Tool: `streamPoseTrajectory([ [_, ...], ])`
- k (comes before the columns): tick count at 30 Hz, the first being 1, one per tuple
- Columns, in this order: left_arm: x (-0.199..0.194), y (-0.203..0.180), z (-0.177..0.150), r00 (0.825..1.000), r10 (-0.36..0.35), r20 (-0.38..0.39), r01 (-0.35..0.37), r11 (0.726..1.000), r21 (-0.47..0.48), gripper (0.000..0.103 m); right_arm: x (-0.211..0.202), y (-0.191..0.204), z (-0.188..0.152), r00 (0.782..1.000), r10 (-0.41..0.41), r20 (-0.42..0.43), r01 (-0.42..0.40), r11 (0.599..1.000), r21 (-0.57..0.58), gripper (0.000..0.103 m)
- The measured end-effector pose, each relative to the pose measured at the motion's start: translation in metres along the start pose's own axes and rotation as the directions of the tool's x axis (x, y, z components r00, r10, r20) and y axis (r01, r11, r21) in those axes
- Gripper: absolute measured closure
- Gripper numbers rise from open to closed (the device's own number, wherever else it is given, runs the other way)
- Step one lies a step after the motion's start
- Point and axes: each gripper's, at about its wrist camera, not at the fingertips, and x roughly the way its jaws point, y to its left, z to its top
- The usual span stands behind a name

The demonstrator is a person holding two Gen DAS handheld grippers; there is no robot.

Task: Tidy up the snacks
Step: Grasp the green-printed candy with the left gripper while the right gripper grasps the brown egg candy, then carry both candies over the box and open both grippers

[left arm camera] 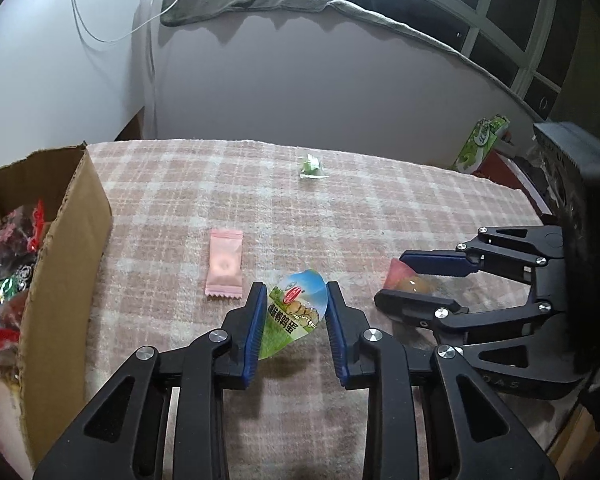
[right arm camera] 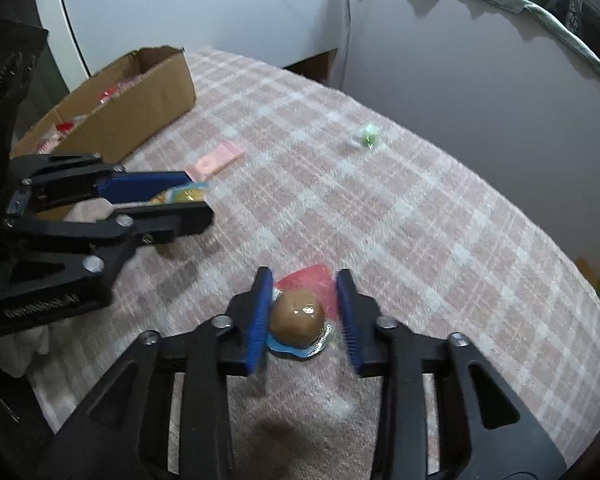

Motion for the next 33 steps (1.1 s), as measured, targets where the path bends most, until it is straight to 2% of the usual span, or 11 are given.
streamPoseTrajectory([
  [4,-0.007,-0.002,-0.002,1.0,-0.005,0.01,0.005,1.0,0.001,0.076,-0.004,-0.001,-0.007,1.0,-0.003,0.027,0.002,1.0,0.01,0.069],
  [7,-0.014,-0.003,-0.003,1.0,-0.01,0.023,0.01,1.0,0.0,0.076,-0.007,-0.005,-0.007,0.999,0.011,0.032,-0.012,0.999,0.03,0.077],
  [16,-0.05,0.0,-0.005,0.996,-0.026,0.087,0.027,1.0,-0.004,0.076,-0.023,0.001,-0.003,0.998,-0.018,0.067,0.016,0.999,0.038,0.077],
  [24,-0.098,0.011,-0.004,0.986,-0.028,0.167,0.032,0.999,-0.021,0.076,-0.06,0.017,0.022,0.988,0.012,0.156,-0.015,1.0,0.022,0.077],
  [33,-0.139,0.049,-0.002,0.97,0.049,0.239,-0.031,0.996,-0.081,0.08,-0.077,0.049,0.063,0.974,0.083,0.211,-0.081,0.997,-0.02,0.077],
])
